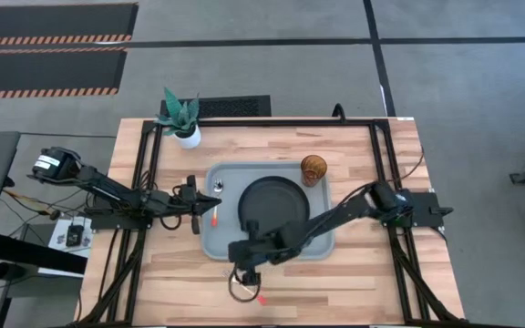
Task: Pick and place plate/cup/fork/spoon on tray
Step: Put the orange fork on the gray tray to the right of the orange spoon
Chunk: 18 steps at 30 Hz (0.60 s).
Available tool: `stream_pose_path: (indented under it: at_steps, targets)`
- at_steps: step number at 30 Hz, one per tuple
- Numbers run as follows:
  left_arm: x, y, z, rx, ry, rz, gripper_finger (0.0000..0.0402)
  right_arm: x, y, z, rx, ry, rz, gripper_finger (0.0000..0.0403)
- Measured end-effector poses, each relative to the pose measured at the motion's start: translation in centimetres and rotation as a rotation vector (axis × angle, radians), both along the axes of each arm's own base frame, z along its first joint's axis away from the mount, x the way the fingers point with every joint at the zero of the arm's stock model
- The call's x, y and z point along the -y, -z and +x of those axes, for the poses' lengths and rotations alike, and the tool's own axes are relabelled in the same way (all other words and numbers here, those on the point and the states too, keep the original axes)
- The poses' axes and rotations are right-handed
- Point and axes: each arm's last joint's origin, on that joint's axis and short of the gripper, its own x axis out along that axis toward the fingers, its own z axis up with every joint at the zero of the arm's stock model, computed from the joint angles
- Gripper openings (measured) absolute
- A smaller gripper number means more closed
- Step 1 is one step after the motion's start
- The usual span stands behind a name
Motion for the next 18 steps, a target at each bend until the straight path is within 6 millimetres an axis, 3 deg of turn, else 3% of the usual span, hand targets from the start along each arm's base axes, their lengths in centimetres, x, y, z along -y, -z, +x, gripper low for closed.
stream_pose_path:
  at_steps: [10, 18]
  targets:
    - [0.6, 0.2, 0.2, -0.021, 0.006, -0.146, 0.0000, 4.2, 2.4, -7.2, 0.332, -0.008, 0.124, 0.0003]
    - [3.5, -2.6, 3.1, -0.239, -0.077, -0.138, 0.0000, 7.7, 3.2, -12.2, 0.450, 0.080, 0.116, 0.0003]
